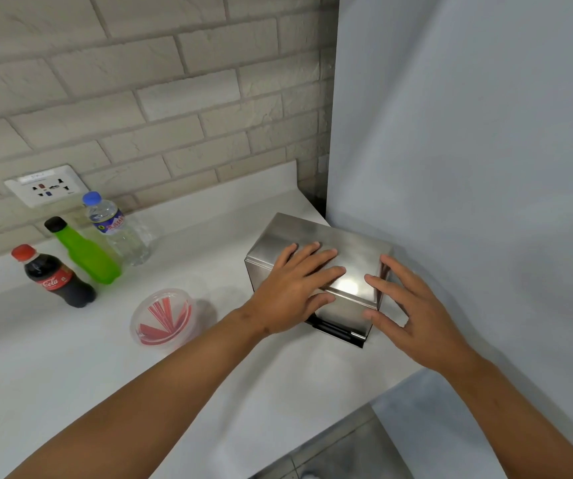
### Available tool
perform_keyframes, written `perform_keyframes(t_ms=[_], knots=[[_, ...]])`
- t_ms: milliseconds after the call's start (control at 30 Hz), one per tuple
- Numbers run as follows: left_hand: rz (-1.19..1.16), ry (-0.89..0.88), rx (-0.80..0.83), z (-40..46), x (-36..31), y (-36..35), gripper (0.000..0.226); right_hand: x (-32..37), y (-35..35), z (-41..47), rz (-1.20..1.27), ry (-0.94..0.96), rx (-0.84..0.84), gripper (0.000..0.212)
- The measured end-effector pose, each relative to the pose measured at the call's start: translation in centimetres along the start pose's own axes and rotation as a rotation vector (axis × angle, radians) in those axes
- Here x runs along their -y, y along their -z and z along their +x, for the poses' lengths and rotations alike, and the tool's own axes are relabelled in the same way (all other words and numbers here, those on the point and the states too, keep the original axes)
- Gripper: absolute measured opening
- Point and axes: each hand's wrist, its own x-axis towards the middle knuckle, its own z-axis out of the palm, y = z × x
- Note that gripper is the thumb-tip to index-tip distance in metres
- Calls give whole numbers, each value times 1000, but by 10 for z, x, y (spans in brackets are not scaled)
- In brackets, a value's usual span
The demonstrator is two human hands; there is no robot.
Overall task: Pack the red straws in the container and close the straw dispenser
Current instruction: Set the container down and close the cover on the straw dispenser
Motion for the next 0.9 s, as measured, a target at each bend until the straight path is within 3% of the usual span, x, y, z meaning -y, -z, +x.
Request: perform_keyframes(t_ms=[300,600,900], knots=[[-63,272,74,7,59,26,52,23,0,50,-52,-123,100,65],[-216,369,74,2,65,17,53,31,-16,64,-188,-127,76,73],[-206,368,85,0,65,15,55,34,-19,61,-133,-166,52,62]])
